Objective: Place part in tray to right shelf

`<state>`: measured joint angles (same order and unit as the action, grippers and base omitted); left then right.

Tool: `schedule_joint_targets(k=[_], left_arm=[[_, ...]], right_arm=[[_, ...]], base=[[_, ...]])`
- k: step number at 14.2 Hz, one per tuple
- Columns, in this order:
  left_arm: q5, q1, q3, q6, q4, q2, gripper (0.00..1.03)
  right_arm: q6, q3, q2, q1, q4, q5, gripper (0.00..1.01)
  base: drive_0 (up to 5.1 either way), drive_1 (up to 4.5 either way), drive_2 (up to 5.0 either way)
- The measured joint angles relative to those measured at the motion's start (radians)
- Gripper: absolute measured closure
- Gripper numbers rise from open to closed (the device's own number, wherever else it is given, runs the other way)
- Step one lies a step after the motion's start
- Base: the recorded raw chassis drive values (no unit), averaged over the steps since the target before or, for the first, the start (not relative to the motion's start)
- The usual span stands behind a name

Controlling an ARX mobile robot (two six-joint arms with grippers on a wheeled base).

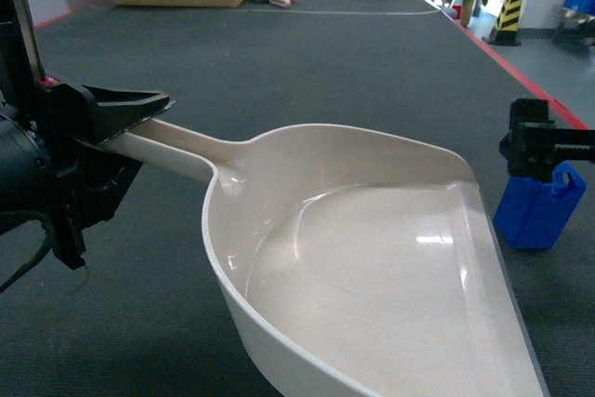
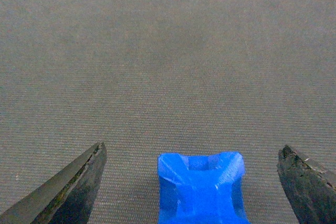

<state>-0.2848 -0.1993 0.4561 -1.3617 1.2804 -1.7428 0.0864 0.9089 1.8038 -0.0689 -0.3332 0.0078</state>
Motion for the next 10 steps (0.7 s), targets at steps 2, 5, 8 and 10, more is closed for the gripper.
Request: schedule_joint_targets(k=[2,5,8,10], left_arm=[[-0.001,0.0,0.0,0.0,0.0,0.0,0.89],[0.0,0.0,0.0,0.0,0.0,0.0,0.89],[-0.001,0.0,0.0,0.0,0.0,0.0,0.89],[0.0,0.0,0.0,0.0,0.0,0.0,0.89]], right_arm=[[0.007,0.081,0.097,-0.018,0.04,0.056,0.03],[0.01,0.111,0.16,-0.026,0.057,0.128,0.27],[0.016,0.045,0.048,-0.043,0.03,0.145,0.54],[0.043,-0.01,-0.156,-0.084,0.022,0.089,0.55]], base=[[0.0,0.0,0.0],[0.0,0.0,0.0],[0.0,0.0,0.0],[0.0,0.0,0.0]])
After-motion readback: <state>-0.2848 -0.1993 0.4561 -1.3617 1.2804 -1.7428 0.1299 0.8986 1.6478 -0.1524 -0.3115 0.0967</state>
